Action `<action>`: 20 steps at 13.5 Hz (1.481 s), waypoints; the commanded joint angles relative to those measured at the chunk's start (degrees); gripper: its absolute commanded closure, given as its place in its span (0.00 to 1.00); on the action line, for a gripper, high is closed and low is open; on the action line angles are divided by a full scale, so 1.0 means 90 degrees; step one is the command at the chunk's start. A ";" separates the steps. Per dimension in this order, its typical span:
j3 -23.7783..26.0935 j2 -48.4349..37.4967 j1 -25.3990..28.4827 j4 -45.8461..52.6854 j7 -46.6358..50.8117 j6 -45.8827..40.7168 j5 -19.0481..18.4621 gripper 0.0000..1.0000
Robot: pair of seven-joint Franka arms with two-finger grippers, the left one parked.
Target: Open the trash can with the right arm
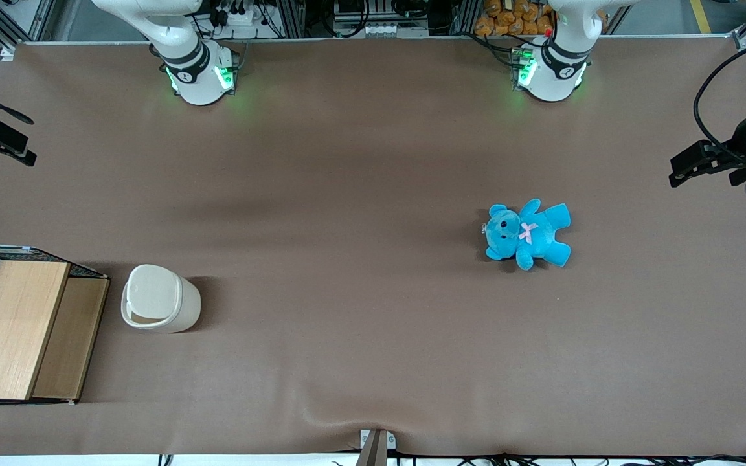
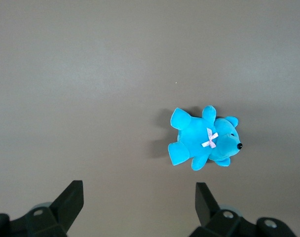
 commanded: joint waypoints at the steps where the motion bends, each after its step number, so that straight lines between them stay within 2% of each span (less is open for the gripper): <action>1: 0.0047 -0.0004 -0.0078 -0.0010 -0.0070 -0.0011 -0.0124 0.00; 20: 0.0037 0.0055 -0.0097 0.0039 -0.0236 -0.0011 -0.0124 0.00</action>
